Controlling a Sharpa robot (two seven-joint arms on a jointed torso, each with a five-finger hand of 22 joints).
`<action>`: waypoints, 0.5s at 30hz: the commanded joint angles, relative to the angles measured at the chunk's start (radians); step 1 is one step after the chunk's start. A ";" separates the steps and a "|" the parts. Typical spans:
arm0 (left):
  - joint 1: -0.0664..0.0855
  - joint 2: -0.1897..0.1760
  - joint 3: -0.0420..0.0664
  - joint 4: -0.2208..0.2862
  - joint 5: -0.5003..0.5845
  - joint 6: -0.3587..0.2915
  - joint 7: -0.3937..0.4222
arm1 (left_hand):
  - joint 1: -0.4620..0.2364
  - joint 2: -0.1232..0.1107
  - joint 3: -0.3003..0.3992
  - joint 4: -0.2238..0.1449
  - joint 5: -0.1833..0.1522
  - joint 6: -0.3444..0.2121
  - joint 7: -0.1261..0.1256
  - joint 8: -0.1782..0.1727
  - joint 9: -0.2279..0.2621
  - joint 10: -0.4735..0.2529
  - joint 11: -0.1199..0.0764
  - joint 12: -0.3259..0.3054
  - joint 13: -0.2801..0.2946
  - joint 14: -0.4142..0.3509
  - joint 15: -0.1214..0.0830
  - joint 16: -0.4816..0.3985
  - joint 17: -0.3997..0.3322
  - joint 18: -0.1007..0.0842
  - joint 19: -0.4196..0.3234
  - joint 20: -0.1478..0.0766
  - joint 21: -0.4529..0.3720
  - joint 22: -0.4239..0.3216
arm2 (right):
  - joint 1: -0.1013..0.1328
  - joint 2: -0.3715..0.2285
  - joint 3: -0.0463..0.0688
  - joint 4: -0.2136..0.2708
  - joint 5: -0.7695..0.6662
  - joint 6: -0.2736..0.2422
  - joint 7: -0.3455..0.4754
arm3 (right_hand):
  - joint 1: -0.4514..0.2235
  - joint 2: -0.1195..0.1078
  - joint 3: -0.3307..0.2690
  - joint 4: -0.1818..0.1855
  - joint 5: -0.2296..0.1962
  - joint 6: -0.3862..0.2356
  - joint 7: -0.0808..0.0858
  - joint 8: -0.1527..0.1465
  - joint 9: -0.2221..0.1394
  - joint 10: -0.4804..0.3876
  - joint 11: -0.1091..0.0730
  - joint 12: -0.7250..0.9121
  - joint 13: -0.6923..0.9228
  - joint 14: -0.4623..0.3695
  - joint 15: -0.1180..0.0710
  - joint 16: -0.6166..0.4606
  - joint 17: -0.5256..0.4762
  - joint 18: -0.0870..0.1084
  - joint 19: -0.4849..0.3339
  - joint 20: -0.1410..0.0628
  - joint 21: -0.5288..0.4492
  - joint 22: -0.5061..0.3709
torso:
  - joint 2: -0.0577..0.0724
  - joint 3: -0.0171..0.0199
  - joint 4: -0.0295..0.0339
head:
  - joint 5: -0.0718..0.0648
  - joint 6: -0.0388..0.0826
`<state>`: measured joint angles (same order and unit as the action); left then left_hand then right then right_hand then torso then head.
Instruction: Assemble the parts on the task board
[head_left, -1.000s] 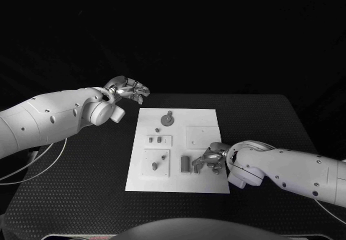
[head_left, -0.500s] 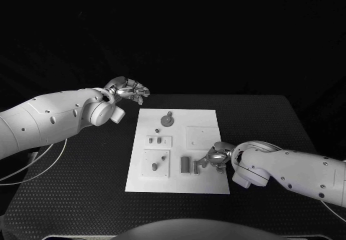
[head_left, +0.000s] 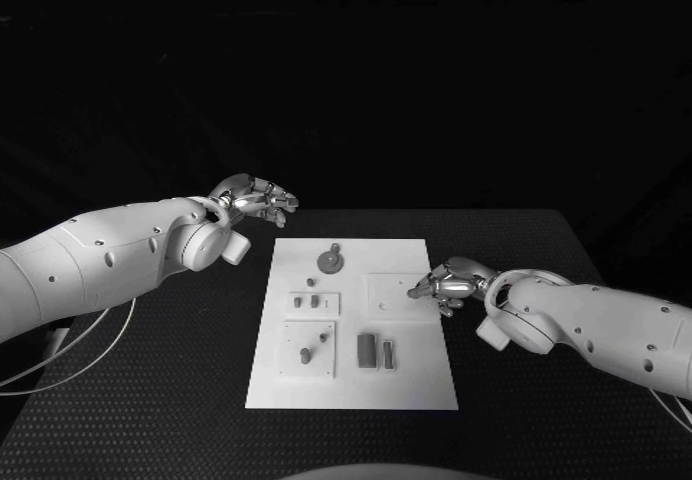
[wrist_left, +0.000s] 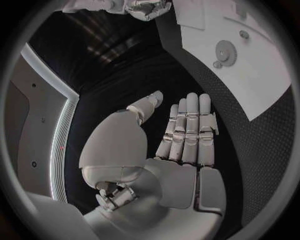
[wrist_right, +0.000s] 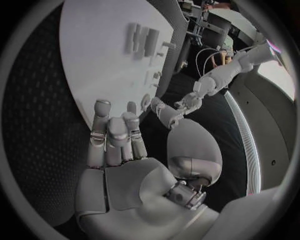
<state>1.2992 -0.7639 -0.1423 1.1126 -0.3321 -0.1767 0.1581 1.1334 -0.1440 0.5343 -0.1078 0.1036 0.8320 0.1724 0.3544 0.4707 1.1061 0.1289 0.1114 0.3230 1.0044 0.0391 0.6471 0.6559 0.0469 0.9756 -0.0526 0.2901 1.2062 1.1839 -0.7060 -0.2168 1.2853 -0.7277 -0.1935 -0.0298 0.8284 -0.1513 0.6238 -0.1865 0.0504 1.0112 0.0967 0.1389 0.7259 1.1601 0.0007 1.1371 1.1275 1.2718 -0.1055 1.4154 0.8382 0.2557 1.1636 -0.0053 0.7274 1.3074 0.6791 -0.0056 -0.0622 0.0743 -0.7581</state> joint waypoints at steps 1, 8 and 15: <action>0.001 0.014 0.001 -0.028 0.070 0.077 0.032 | -0.001 0.013 -0.003 -0.003 0.004 0.004 -0.012 0.008 -0.002 0.014 -0.004 0.008 0.002 -0.009 0.007 -0.016 -0.004 0.005 -0.009 -0.001 -0.014 -0.001 | 0.013 0.019 0.023 -0.076 0.161 0.039 0.209 | -0.004 0.018 -0.003 -0.012 -0.003 -0.039 0.021 -0.010 0.000 -0.020 0.005 -0.025 -0.016 -0.025 0.004 -0.020 -0.008 0.001 -0.032 0.006 -0.018 0.017 | -0.015 -0.0026 -0.0060 | -0.003 0.041; 0.001 0.059 0.002 -0.105 0.143 0.129 0.055 | -0.017 0.022 0.000 -0.013 0.004 -0.022 -0.033 -0.011 -0.018 0.005 -0.018 -0.020 -0.015 -0.074 0.038 -0.131 -0.038 -0.012 -0.077 0.029 -0.090 -0.042 | 0.016 0.095 0.095 -0.294 0.354 0.081 0.276 | -0.011 0.044 0.023 -0.032 -0.005 -0.081 0.050 -0.019 0.003 -0.142 0.035 -0.301 -0.223 -0.235 0.043 -0.319 -0.146 -0.052 -0.277 0.080 -0.203 -0.052 | -0.041 -0.0096 -0.0093 | -0.005 0.098; 0.001 0.097 0.003 -0.169 0.201 0.148 0.067 | -0.074 0.017 -0.035 -0.015 -0.046 -0.108 -0.060 -0.058 -0.040 -0.169 -0.025 -0.049 -0.096 -0.221 0.075 -0.273 -0.080 -0.033 -0.160 0.070 -0.214 -0.149 | 0.016 0.170 0.136 -0.450 0.433 0.147 0.330 | -0.004 0.059 0.037 -0.059 0.000 -0.163 0.076 -0.049 -0.007 -0.316 0.140 -0.677 -0.512 -0.537 0.246 -0.707 -0.320 -0.155 -0.634 0.159 -0.423 -0.121 | -0.063 -0.0129 -0.0131 | -0.001 0.140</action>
<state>1.2992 -0.6724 -0.1401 0.9498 -0.1979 -0.0746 0.1936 1.0674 -0.1255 0.5036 -0.1230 0.0609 0.7303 0.1142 0.2998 0.4322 0.9486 0.1047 0.0655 0.2327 0.7936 0.1124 0.3834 0.5793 0.0222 0.8217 0.0136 0.0852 1.0656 1.2010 -0.5433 -0.0812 0.8464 -0.3778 -0.1148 0.2298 0.8202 -0.0983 0.6617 -0.2399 0.0503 0.8543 0.1760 0.0928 0.7203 0.8554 0.1343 0.4790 0.6288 0.7516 0.1275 0.7260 0.5260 0.1066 0.5493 0.1501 0.3155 1.1888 0.6281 -0.0167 -0.0722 0.0719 -0.6322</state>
